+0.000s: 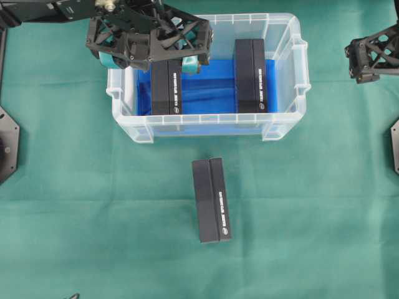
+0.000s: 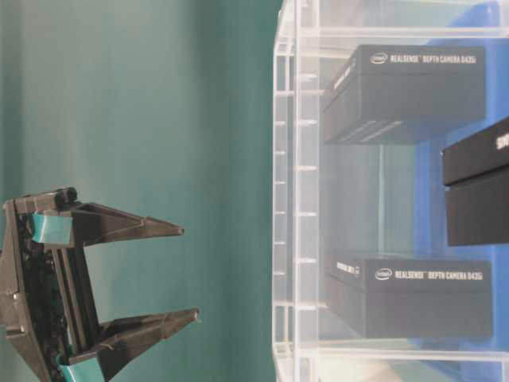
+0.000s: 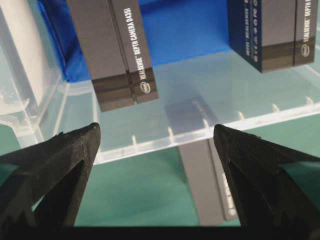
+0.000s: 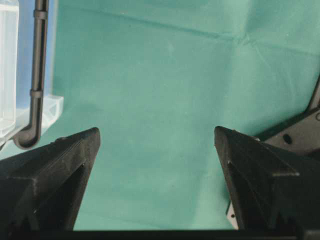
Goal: Take out the box from the case.
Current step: 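Lower the left gripper around the left box pair and close it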
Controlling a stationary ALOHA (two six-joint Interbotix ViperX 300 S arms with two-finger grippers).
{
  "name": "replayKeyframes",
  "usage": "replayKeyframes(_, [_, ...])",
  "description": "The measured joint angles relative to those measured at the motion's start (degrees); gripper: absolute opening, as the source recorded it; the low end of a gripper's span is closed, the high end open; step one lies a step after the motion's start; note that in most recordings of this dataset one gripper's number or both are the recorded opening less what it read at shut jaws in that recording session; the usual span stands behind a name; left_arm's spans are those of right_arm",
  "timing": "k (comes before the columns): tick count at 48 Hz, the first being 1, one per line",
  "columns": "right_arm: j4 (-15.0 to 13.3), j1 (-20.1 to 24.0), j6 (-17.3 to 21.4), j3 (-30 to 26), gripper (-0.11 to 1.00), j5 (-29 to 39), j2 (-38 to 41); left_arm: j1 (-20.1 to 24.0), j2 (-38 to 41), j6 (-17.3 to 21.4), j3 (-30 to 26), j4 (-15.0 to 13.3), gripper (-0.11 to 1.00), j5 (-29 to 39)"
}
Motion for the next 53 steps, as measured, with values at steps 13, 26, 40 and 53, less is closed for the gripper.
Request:
replayKeyframes(13, [0.09, 0.00, 0.00, -0.09, 0.91, 0.00, 0.00, 0.00, 0.00, -0.26, 1.05, 0.00, 0.97, -1.14])
replayKeyframes(26, [0.09, 0.00, 0.00, 0.00, 0.91, 0.00, 0.00, 0.00, 0.00, -1.23, 3.69, 0.00, 0.97, -2.37])
replayKeyframes(40, [0.00, 0.00, 0.00, 0.00, 0.91, -0.09, 0.00, 0.09, 0.09, -1.41, 7.21, 0.00, 0.97, -4.92])
replayKeyframes(53, [0.09, 0.09, 0.00, 0.00, 0.91, -0.18, 0.00, 0.62, 0.00, -1.14, 10.72, 0.00, 0.97, -8.09])
